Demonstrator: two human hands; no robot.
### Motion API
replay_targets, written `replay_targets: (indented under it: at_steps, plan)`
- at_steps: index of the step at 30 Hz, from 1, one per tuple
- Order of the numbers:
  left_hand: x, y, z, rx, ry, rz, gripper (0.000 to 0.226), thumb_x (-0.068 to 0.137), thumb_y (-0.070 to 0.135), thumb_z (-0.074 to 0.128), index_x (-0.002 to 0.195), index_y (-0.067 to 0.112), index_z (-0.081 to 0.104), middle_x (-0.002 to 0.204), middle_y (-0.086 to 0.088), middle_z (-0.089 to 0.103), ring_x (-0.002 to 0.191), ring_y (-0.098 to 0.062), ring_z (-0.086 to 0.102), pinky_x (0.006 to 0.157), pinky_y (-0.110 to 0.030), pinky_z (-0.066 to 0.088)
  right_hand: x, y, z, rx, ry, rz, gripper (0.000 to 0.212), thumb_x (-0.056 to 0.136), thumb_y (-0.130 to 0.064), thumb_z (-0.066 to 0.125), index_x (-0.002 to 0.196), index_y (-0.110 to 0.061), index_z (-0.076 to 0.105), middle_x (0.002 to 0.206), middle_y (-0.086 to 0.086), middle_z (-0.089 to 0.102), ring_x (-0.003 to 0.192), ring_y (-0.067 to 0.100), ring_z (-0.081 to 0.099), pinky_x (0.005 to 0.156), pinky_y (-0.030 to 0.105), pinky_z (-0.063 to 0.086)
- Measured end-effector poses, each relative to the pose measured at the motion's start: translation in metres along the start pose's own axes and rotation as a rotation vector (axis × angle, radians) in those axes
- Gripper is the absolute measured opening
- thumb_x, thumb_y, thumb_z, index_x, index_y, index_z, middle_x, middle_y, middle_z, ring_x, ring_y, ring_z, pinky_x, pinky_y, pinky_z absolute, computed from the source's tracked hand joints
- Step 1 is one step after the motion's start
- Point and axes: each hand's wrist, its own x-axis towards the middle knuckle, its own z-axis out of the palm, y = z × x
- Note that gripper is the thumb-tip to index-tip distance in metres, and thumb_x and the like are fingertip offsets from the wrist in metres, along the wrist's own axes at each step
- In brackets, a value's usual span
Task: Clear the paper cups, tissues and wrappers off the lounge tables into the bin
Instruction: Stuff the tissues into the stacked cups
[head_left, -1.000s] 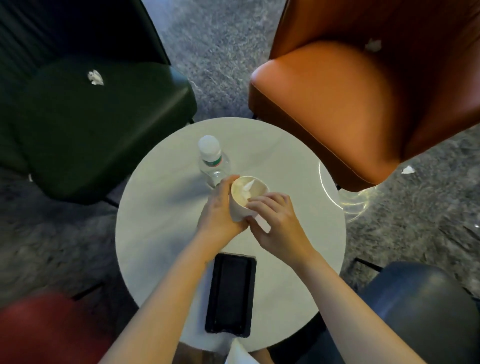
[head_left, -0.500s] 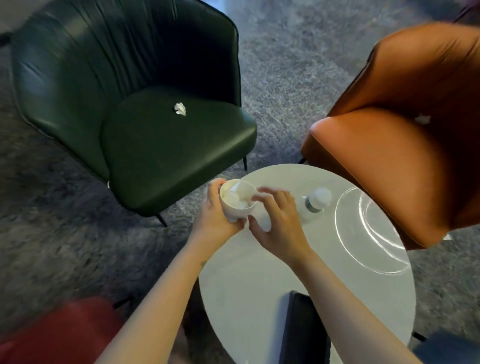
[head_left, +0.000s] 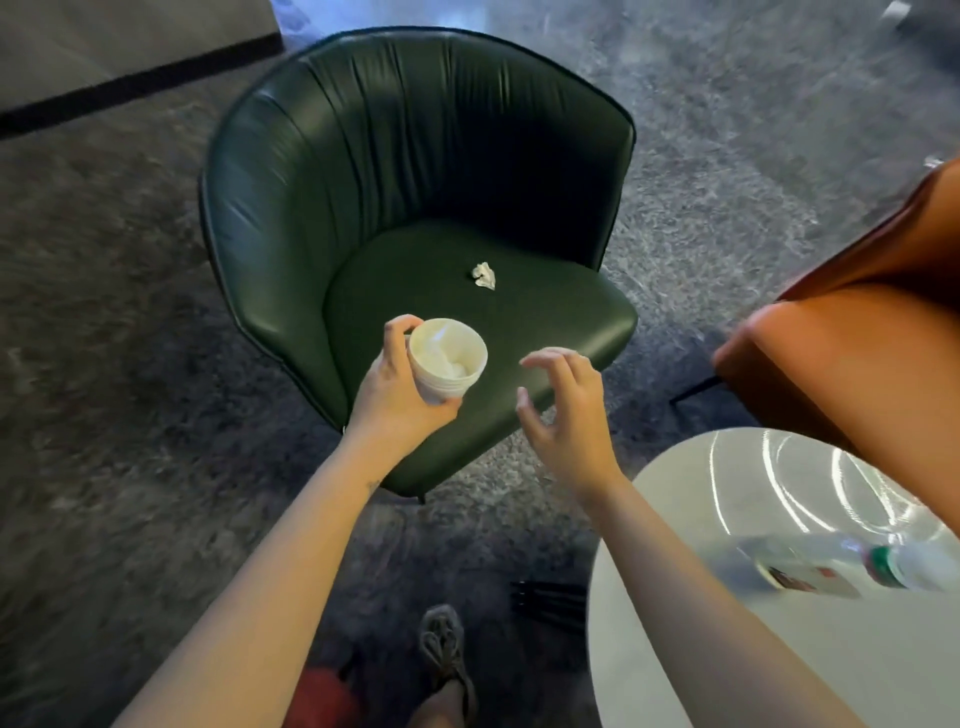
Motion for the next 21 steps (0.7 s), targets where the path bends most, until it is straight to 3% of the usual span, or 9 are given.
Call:
replay_targets:
  at_steps: [12,21]
  plan:
    - [0.095,-0.026,0.005,-0.069,-0.073,-0.047,0.075,0.066,0.021,0.079,0.120,0.030,0.027,0.115,0.006,0.047,0.098,-0.013,0.046,0.066,-0.016,0.034,0.111,0.034,0.044,-0.032,0.030,0.068,0.028,0.079,-0.005,0.065,0.106,-0.007,0.061,0.103,0.006,0.060,0.099,0.023,0.054,0.088,0.044,0.043]
    - [0.267,-0.061,0.055,-0.089,-0.051,-0.153,0.081,0.067,0.014,0.081,0.127,0.031,0.028,0.114,0.011,0.045,0.100,-0.012,0.048,0.067,-0.011,0.036,0.260,0.148,0.127,-0.013,0.008,0.175,0.028,0.077,-0.004,0.066,0.105,-0.007,0.061,0.099,0.004,0.061,0.091,0.022,0.054,0.083,0.034,0.039]
